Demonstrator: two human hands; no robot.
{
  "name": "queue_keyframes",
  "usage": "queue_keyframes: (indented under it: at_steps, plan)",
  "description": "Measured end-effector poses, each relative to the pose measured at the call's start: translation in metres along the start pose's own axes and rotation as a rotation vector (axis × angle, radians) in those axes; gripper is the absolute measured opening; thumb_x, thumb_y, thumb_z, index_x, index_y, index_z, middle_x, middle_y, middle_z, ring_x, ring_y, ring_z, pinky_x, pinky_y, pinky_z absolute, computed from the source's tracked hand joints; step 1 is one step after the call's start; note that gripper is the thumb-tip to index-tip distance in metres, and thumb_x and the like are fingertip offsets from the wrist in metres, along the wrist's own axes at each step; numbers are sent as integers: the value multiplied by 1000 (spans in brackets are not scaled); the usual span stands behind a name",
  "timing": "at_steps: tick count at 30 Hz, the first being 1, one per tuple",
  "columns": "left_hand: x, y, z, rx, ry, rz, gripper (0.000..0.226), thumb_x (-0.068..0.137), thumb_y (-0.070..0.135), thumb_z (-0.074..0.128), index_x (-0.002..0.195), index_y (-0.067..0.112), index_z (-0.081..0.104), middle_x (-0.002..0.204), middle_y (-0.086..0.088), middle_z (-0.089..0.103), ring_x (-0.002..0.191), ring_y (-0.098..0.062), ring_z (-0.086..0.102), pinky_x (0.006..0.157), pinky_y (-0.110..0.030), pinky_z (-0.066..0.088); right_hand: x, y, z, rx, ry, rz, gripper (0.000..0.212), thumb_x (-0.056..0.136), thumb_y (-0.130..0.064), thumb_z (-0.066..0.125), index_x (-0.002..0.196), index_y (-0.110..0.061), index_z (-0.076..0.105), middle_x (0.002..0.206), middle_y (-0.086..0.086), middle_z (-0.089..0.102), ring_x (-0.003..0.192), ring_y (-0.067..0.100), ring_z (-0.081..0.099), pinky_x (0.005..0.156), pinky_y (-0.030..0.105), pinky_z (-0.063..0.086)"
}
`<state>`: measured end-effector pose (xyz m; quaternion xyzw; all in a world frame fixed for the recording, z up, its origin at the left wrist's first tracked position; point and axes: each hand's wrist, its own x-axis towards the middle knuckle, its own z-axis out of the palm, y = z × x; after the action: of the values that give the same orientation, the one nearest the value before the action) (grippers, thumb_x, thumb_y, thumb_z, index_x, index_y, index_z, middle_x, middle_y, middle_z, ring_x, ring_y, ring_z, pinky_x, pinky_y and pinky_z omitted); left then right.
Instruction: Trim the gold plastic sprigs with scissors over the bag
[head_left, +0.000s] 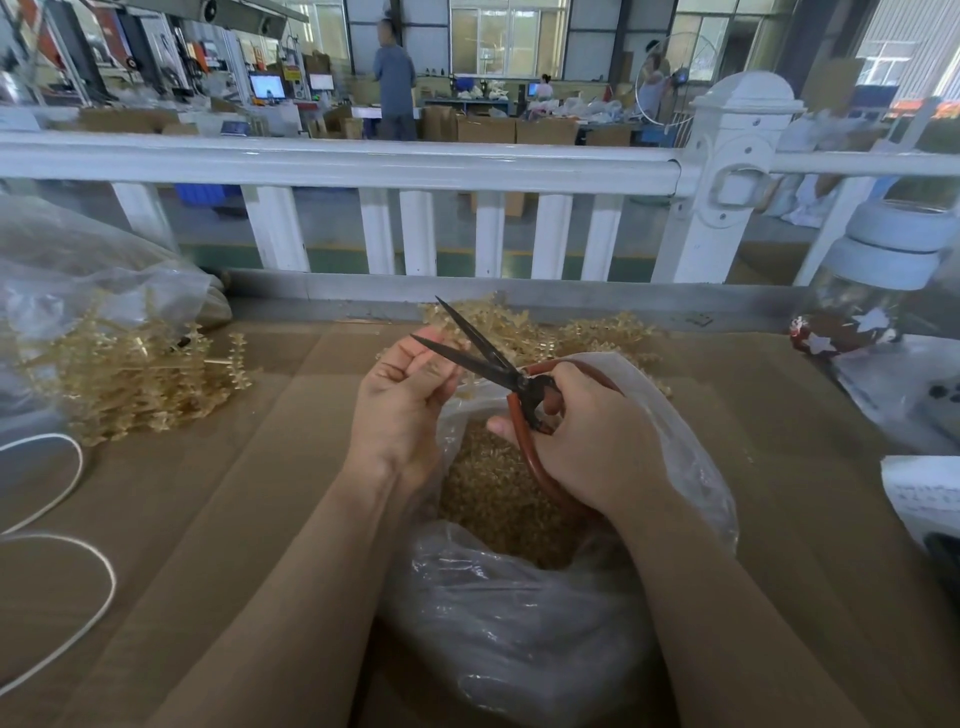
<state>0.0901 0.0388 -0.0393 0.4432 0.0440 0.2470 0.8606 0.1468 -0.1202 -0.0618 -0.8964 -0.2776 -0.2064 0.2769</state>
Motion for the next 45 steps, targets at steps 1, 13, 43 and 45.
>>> queue_keyframes:
  at_steps: [1,13,43,45]
  plan:
    - [0,0,0,-3,-3,0,21,90,-12,51,92,5,62,79,-5,61,62,-6,58,61,-14,52,0,0,0,4,5,1,59,70,-90,39,92,-36,49,78,-25,52,66,-11,42,58,8,33]
    - [-1,0,2,28,0,1,17,76,-1,66,93,6,66,76,-2,69,65,-7,63,62,-16,53,-2,-5,-2,-48,116,1,69,72,-88,42,93,-27,65,80,-19,63,68,-1,47,58,12,39]
    - [2,-3,-7,82,-135,35,22,74,3,67,96,1,64,78,-5,66,65,-10,58,68,-19,51,-5,-8,-4,-26,167,-41,75,75,-89,37,93,-24,71,78,-13,70,67,7,61,61,22,54]
    - [2,-3,-8,99,-136,52,19,73,3,67,92,1,63,75,-4,66,65,-10,58,68,-20,51,-5,-9,-3,-30,167,-37,76,75,-90,35,92,-24,70,78,-13,70,66,5,58,61,21,54]
